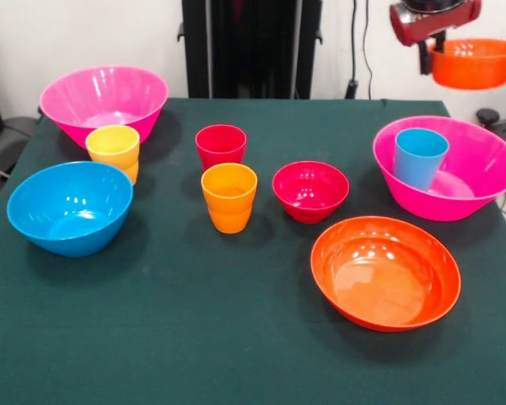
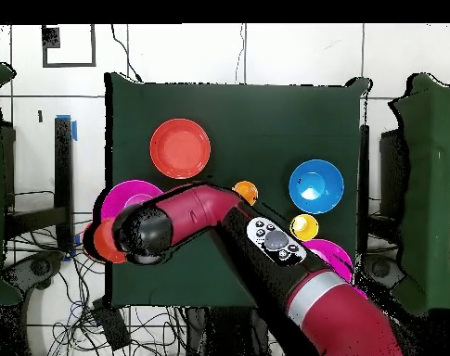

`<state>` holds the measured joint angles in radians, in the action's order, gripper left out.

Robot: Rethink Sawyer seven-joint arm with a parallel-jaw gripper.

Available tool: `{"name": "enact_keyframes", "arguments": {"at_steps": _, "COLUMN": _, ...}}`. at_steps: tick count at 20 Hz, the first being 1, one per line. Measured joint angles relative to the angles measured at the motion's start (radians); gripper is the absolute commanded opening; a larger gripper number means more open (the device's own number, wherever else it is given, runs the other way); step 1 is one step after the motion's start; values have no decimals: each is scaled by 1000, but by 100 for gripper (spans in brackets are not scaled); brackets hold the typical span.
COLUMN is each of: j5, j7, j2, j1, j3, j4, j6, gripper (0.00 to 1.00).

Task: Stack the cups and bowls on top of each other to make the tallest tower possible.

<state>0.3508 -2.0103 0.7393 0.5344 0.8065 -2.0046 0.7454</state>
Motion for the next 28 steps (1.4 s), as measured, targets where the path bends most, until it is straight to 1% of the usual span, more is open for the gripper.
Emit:
{"name": "enact_keyframes", "arguments": {"at_steps": 2, "j5": 28, "j7": 14, "j2": -7, "j1": 10, "j3": 4, "j4": 2, "j6": 63, "gripper": 0}}
{"name": "enact_keyframes", "arguments": {"at_steps": 4, "j5": 50, "j7": 24, "j2": -9, "j1": 17, "j3": 7, "j4": 2, "j6": 96, "gripper": 0}}
{"name": "enact_keyframes", "arguments": {"at_steps": 5, "j5": 74, "j7": 31, "j2": -9, "j1": 24, "j3": 7, "j4": 2, "j6": 115, "gripper": 0}}
{"name": "enact_keyframes", "arguments": {"at_steps": 12, "j5": 152, "j7": 35, "j2": -16, "j1": 27, "j3": 7, "j4": 21, "j6": 122, "gripper": 0}}
{"name": "enact_keyframes", "arguments": {"at_steps": 14, "j5": 171, "j7": 35, "j2": -26, "j1": 19, "j3": 7, "j4": 41, "j6": 122, "gripper": 0}}
{"name": "enact_keyframes", "arguments": {"at_steps": 15, "j5": 183, "j7": 35, "j2": -36, "j1": 7, "j3": 7, "j4": 66, "j6": 125, "gripper": 0}}
{"name": "enact_keyframes", "arguments": {"at_steps": 24, "j5": 189, "j7": 35, "j2": -69, "j1": -51, "j3": 8, "j4": 179, "j6": 166, "gripper": 0}}
{"name": "enact_keyframes", "arguments": {"at_steps": 28, "j5": 191, "j7": 35, "j2": -79, "j1": -49, "j3": 10, "j4": 201, "j6": 184, "gripper": 0}}
